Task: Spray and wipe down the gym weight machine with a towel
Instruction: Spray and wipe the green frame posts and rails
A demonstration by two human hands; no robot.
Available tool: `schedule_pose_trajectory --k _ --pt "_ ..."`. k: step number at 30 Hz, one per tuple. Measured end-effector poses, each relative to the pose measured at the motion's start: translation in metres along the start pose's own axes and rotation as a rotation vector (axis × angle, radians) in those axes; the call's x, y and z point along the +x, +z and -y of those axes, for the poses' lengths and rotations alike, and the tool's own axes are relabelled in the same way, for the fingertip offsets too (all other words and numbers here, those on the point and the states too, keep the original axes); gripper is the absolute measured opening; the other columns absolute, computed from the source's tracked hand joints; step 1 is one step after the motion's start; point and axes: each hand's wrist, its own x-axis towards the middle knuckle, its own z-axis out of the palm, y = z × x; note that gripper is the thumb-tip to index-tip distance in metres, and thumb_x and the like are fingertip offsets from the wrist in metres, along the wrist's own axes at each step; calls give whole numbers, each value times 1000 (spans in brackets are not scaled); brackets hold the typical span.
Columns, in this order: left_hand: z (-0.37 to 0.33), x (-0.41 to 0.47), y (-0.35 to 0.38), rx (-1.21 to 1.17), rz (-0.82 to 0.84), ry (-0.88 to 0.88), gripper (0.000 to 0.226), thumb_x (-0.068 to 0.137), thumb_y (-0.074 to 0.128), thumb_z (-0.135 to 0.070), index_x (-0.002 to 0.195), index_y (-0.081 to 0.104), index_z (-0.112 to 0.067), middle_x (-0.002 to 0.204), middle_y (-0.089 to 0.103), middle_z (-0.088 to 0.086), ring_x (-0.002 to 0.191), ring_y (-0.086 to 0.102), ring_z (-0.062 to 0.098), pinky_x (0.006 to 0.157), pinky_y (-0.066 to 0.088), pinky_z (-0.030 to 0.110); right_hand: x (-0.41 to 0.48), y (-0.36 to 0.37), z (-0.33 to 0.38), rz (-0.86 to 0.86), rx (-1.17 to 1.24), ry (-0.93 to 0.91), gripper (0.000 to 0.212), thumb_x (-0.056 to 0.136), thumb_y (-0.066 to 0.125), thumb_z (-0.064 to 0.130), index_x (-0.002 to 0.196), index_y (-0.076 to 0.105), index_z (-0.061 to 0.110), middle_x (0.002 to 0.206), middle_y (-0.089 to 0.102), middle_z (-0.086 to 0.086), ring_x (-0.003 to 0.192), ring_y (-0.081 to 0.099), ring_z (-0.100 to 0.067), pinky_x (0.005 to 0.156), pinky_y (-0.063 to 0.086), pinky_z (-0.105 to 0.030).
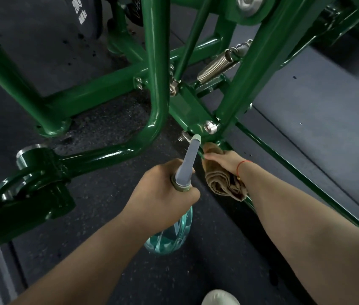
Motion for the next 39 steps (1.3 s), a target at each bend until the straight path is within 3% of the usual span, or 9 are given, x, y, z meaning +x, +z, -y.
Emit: schedule_pose_trajectory --k 4,14,18,23,27,32,35,37,39 --pt "-3 4 16 -41 68 31 15 82 64 -15 94 62 -25 83 64 18 55 38 16 51 39 30 -25 -2 -38 -34 -195 56 75 68 72 76 121 57 25 96 70 -1 84 70 -21 90 57 -37" --pt "-25 7 62 67 285 178 33 66 56 -33 94 63 -18 81 68 10 58 46 15 59 45 40 -104 -8 -153 -140 -452 183 54 79 68 67 113 50 29 89 61 8 78 63 -12 76 58 -32" --pt "-29 5 67 125 306 213 34 66 55 -34 94 63 -17 79 67 9 58 46 16 59 48 45 -126 -15 -169 -140 -568 229 63 79 70 65 125 50 28 99 61 8 93 63 -18 87 56 -40" --pt "-34 0 57 107 258 226 26 70 59 -31 93 63 -19 71 64 5 55 42 13 55 42 37 -134 -41 -129 -60 -810 208 53 76 78 55 119 63 29 107 67 5 99 64 -23 83 51 -36" --pt "-44 -15 40 -13 216 176 30 66 57 -33 92 61 -18 65 53 -1 55 39 16 54 39 37 -131 -55 -69 -12 -882 19 46 76 80 49 117 63 34 100 64 8 97 62 -22 85 53 -38" --pt "-75 -50 10 -87 127 59 5 71 59 -30 74 56 -30 59 52 -7 55 45 17 54 43 39 -151 -37 3 90 -688 -181 18 90 68 25 97 56 36 92 57 8 96 60 -22 88 49 -36" --pt "-100 -79 -18 -16 80 -29 11 75 65 -30 84 59 -32 73 66 -5 62 57 13 62 54 38 -191 -27 44 205 -517 -240 3 89 65 22 90 63 23 80 52 7 82 55 -15 83 46 -33" --pt "-114 -98 -33 70 74 -66 16 76 68 -33 91 62 -34 80 69 -8 70 65 10 66 57 34 -220 -25 63 247 -387 -279 18 82 64 27 73 49 31 73 45 12 69 46 -7 74 45 -25" --pt "-138 -126 -57 97 43 -117 20 75 69 -35 94 64 -32 83 70 -7 73 66 11 65 55 31 -255 -32 87 242 -331 -287 22 80 70 29 81 49 34 79 51 13 75 51 -9 70 41 -22"
